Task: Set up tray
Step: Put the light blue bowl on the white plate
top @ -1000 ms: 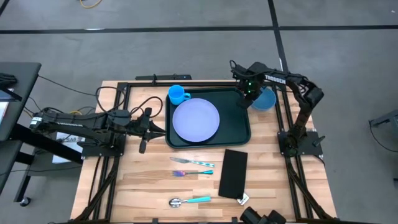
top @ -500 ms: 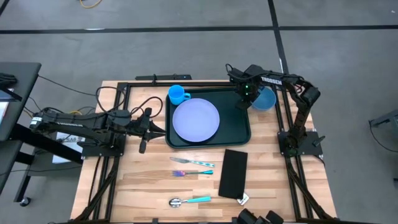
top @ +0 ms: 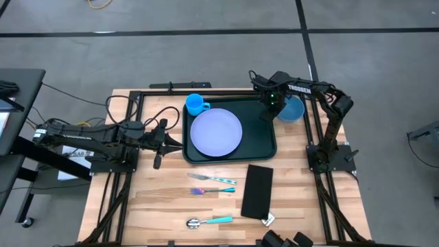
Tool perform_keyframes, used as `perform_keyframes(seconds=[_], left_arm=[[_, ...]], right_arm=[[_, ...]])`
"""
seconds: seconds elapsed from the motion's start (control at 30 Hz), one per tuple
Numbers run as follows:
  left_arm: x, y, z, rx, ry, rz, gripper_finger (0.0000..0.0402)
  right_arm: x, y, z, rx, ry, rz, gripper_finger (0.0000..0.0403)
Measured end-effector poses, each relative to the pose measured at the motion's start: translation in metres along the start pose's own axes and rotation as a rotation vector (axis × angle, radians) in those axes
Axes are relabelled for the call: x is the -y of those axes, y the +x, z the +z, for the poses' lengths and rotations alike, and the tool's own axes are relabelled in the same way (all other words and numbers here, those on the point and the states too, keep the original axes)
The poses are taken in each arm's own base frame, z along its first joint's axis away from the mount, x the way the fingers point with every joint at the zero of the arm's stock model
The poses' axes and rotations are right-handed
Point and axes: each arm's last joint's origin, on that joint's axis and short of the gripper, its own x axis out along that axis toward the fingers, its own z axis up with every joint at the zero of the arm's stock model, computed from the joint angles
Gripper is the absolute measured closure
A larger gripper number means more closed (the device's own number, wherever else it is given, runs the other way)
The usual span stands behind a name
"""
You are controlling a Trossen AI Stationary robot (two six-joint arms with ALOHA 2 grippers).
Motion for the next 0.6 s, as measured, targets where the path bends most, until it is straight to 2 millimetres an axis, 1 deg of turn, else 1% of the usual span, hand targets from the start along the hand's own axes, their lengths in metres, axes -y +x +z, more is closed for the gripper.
perform_keyframes(seconds=[0.3, 0.37, 0.5, 0.6], left_arm=[[0.0000, 0.0000, 0.0000, 0.000, 0.000, 0.000, 0.0365], [0.0000, 0.0000, 0.0000, 0.000, 0.000, 0.000, 0.0365], [0.0000, 0.0000, 0.0000, 0.000, -0.002, 0.000, 0.0365], [0.0000, 0.0000, 0.0000, 0.000, -0.002, 0.000, 0.0365]], right_arm=[[-0.0002, -0.0003, -0.0016, -0.016, -0.001, 0.005, 0.0394], [-0.0002, -0.0005, -0.0025, -0.024, 0.000, 0.005, 0.0396], [-0.0004, -0.0006, -0.0041, -0.040, -0.001, 0.008, 0.0388], [-0.0004, -0.0006, -0.0042, -0.042, -0.001, 0.010, 0.0394]])
